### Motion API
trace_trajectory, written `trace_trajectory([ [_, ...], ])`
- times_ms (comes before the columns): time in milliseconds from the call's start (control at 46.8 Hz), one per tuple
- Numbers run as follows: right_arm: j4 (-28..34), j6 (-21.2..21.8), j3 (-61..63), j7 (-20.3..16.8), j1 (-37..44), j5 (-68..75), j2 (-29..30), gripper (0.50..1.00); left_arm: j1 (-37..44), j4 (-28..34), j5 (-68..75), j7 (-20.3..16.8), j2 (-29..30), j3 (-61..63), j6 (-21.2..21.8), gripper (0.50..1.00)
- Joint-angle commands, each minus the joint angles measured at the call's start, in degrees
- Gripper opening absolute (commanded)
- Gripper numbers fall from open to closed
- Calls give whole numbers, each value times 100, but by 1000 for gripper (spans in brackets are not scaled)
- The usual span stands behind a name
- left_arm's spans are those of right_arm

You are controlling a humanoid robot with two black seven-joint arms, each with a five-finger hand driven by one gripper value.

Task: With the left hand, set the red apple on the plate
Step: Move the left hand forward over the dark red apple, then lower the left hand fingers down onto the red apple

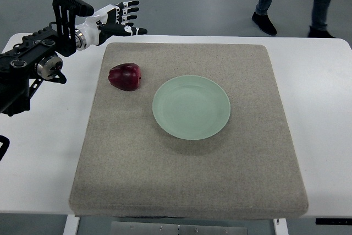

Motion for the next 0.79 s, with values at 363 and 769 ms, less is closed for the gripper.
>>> trace_trajectory([
  [363, 0, 0, 0, 0, 0, 0, 0, 964, -419, -1287, 2376, -8, 1122, 1125, -308, 994],
  [769, 0, 0, 0, 0, 0, 0, 0, 964, -771, -2174, 3731, -131, 1447, 1169, -580, 994],
])
